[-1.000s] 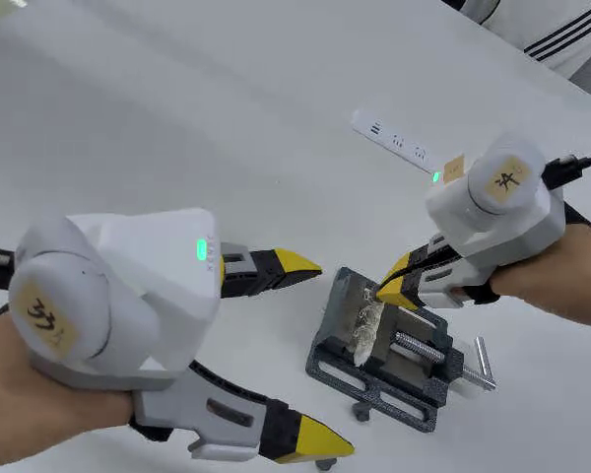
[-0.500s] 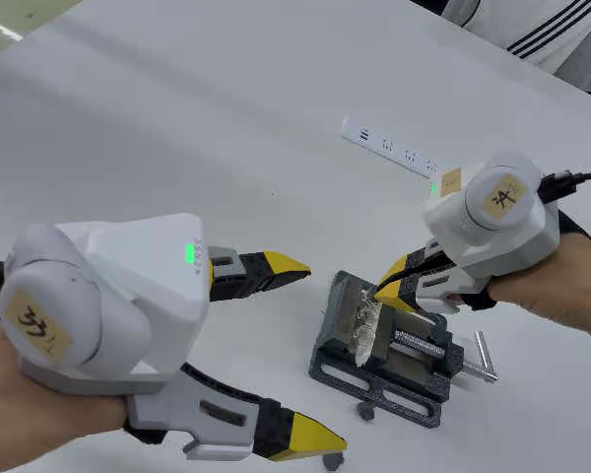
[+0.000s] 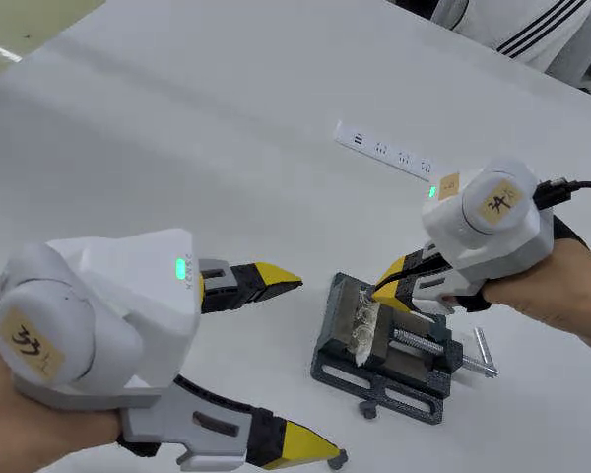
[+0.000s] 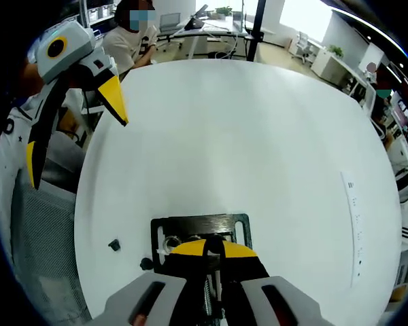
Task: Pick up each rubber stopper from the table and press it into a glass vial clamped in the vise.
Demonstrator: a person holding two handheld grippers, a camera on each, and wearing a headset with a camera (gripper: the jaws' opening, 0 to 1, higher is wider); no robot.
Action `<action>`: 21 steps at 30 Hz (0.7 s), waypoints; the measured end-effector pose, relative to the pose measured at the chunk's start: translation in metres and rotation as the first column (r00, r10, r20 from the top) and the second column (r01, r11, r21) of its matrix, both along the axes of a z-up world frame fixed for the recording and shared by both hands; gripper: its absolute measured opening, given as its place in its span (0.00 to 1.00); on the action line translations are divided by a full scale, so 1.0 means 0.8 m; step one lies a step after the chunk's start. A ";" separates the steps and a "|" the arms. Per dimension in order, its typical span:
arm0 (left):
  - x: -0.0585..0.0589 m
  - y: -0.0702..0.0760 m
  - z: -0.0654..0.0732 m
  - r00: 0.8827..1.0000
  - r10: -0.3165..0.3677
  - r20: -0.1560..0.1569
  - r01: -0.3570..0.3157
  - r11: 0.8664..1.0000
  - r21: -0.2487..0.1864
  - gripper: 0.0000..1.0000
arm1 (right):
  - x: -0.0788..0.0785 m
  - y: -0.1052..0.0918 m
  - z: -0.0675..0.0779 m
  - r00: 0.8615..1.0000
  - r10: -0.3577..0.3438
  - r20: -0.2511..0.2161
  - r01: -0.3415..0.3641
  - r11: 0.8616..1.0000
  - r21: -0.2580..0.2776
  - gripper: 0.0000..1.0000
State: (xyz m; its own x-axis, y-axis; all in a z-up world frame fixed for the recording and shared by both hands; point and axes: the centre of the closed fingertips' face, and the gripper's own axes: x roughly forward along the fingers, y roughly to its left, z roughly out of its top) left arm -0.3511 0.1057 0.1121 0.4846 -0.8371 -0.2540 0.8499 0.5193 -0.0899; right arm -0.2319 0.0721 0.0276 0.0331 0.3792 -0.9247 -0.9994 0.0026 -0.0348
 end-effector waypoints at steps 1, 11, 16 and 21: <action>-0.001 0.000 0.000 1.000 0.000 -0.001 0.000 1.000 0.001 0.76 | 0.000 -0.001 0.000 1.000 -0.001 0.001 0.001 1.000 0.000 0.04; -0.008 0.001 0.000 1.000 0.001 -0.005 -0.001 1.000 0.016 0.74 | -0.001 -0.006 0.014 0.999 -0.019 0.029 0.018 0.999 0.032 0.06; -0.011 0.002 -0.003 1.000 -0.006 -0.007 0.006 1.000 0.022 0.74 | 0.000 -0.013 0.029 0.997 -0.052 0.050 0.048 0.997 0.063 0.09; -0.014 0.002 -0.005 1.000 -0.010 -0.009 0.011 0.999 0.030 0.74 | 0.000 -0.022 0.041 0.995 -0.080 0.065 0.074 0.993 0.093 0.11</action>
